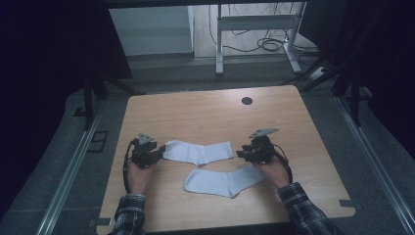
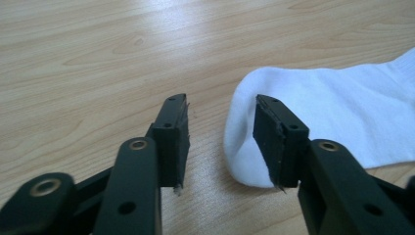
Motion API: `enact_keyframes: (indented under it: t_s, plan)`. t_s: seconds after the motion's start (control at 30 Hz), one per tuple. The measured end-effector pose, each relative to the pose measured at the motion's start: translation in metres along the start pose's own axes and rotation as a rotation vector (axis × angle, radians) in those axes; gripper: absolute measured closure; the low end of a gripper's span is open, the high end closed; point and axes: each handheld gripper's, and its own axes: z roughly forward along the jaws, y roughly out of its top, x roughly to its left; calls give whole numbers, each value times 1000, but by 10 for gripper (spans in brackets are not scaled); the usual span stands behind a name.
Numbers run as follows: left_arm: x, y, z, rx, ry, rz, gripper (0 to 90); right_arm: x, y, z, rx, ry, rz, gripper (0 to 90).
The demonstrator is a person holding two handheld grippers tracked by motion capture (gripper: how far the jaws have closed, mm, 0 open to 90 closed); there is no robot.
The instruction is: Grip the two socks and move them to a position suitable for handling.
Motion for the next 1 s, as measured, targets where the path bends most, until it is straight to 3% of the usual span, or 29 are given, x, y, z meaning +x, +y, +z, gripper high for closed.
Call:
enact_keyframes:
  t_s: [0.17, 0.3, 0.53, 0.63, 0.73, 0.9, 1.0]
  plan:
    - [2, -2, 2, -2, -4, -13, 521, 3, 5, 16, 3, -17, 23, 601]
    - [2, -4, 4, 9, 0, 4, 544, 3, 7, 26, -7, -23, 39, 581]
    - [0, -7, 11, 52, 3, 23, 632, 6, 5, 42, 30, -47, 12, 567]
    - [-1, -9, 15, 73, -8, 26, 707, 7, 5, 42, 34, -37, 11, 670]
    - [-2, -11, 17, 62, -18, 15, 777, 9, 6, 42, 51, -10, 16, 812]
    - [-6, -6, 10, 39, -22, 25, 829, 14, 8, 36, 65, -60, -16, 848]
    - [-9, -1, 3, 23, -29, 38, 829, 14, 9, 30, 63, -61, -28, 848]
